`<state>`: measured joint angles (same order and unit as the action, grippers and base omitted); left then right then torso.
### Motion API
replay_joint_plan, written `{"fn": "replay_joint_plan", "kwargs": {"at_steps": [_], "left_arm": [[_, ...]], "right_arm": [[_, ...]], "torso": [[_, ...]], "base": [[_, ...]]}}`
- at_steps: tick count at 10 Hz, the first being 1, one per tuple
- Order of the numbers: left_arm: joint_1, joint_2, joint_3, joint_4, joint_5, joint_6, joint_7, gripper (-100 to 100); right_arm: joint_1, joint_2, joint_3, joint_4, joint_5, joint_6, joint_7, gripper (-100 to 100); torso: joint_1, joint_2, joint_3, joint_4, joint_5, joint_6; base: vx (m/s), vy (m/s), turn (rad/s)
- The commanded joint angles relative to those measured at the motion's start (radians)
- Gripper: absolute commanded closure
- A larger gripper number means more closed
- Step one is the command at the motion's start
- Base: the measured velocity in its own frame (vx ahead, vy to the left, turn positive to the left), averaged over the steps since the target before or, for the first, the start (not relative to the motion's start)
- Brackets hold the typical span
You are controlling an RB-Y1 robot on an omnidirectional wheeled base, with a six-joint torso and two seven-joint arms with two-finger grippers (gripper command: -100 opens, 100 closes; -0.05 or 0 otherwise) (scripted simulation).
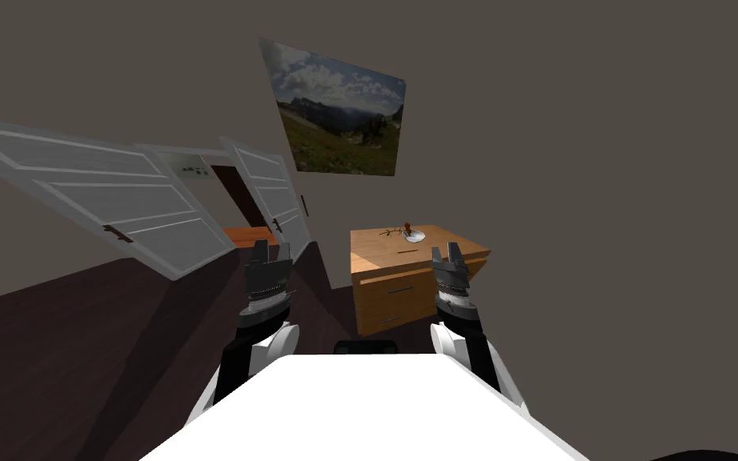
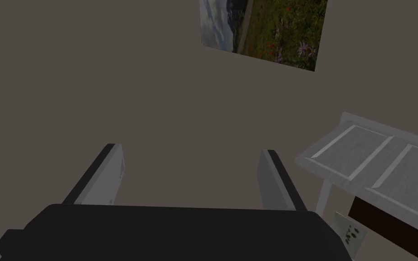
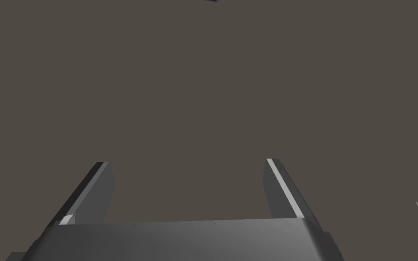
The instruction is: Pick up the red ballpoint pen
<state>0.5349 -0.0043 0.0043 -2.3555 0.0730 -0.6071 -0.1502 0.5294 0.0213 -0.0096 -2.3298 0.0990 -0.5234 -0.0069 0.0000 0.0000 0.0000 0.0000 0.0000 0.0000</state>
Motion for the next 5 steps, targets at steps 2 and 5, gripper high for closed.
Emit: {"fn": "replay_joint_plan", "kwargs": {"at_steps": [2, 5], "left_arm": [[0.000, 0.000, 0.000, 0.000, 0.000, 0.000, 0.000, 0], [0.000, 0.000, 0.000, 0.000, 0.000, 0.000, 0.000, 0]], "right_arm": [[0.009, -0.063, -0.024, 0.014, -0.004, 0.002, -0.006, -100], [0.029, -0.146, -0.082, 0.049, -0.011, 0.002, -0.019, -100]], "torso": [[0.000, 0.001, 0.000, 0.000, 0.000, 0.000], [-0.002, 0.005, 0.003, 0.001, 0.000, 0.000]], "base": [[-0.027, -0.007, 0.065], [-0.079, -0.019, 0.129]]}}
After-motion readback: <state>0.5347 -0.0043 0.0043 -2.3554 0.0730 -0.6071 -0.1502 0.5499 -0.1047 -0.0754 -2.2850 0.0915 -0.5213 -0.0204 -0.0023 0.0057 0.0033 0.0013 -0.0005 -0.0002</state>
